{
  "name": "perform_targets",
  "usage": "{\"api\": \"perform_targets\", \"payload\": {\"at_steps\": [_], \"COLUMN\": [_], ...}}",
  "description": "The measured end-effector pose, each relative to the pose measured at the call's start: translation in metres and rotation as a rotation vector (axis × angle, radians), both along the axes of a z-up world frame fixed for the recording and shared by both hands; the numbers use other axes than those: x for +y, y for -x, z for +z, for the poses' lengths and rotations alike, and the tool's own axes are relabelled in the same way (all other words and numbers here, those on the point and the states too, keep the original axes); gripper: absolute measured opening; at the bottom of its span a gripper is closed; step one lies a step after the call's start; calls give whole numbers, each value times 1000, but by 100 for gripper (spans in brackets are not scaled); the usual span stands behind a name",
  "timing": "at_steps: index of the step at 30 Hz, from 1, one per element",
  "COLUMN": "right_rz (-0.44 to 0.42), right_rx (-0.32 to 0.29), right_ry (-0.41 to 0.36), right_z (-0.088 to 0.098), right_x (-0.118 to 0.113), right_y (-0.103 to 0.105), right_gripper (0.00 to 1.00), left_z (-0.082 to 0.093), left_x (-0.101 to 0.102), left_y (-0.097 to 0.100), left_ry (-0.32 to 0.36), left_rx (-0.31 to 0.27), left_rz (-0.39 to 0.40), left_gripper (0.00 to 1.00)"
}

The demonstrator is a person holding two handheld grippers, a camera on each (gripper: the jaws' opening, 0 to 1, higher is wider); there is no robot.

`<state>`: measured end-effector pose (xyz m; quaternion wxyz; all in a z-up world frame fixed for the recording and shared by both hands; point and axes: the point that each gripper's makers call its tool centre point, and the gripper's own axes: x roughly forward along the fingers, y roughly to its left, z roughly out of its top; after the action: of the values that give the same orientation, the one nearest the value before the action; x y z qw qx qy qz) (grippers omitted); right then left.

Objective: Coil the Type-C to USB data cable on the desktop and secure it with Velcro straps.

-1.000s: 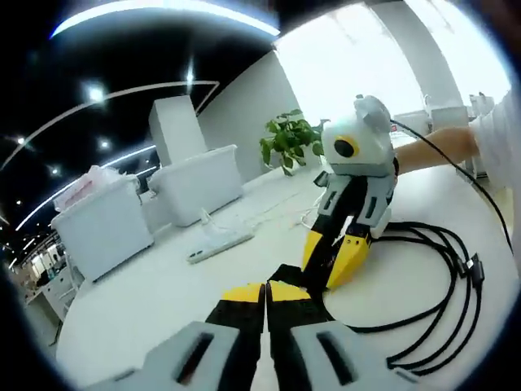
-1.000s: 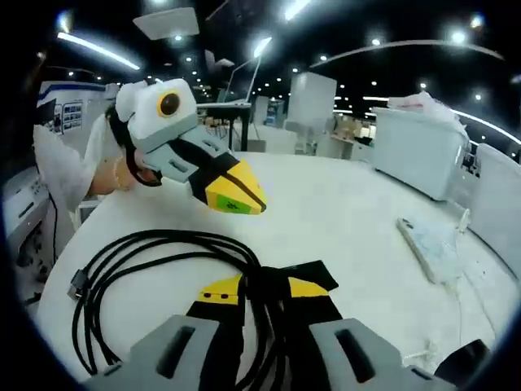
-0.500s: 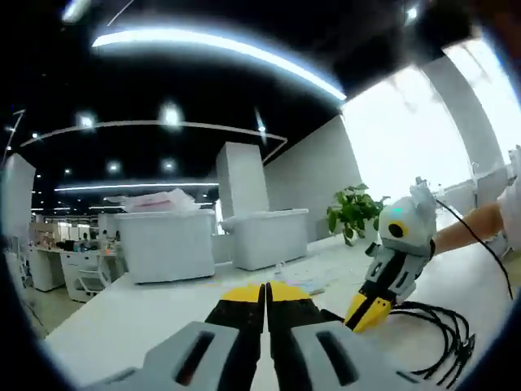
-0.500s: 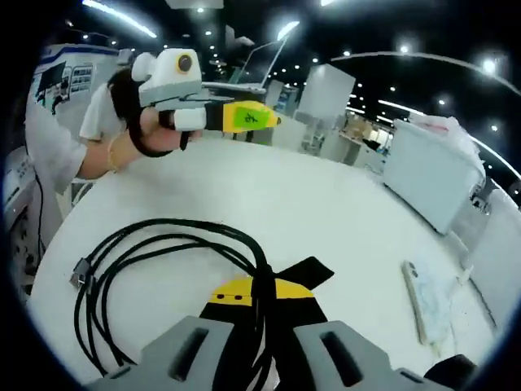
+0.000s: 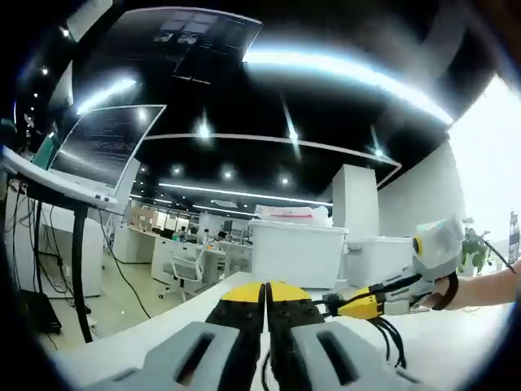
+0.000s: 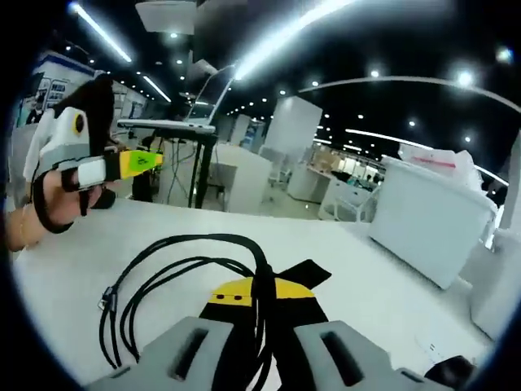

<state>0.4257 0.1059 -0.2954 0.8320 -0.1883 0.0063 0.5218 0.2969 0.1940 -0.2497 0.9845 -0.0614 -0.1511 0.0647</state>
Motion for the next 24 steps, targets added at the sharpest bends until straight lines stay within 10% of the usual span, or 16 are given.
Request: {"api": "perform_targets", "payload": {"at_steps": [6, 9, 15, 24], "right_rz": [-87, -112, -231, -528], "right_rx": [159, 129, 127, 15], "right_ry": [-256, -231, -376, -473], "right_z": [21, 23, 52, 68], "right_x": [0, -30, -145, -325], "right_y": [-15, -14, 1, 16], "right_gripper": [16, 16, 15, 24], "left_z": [-8, -15, -15, 36], "left_x": [-22, -30, -52, -118], "left_y": [-6, -10, -19, -41], "left_ry": [-105, -120, -161, -148], "left_rx": [49, 73, 95, -5], "left_rz": [-15, -31, -67, -190], "left_gripper": [3, 3, 3, 11]}}
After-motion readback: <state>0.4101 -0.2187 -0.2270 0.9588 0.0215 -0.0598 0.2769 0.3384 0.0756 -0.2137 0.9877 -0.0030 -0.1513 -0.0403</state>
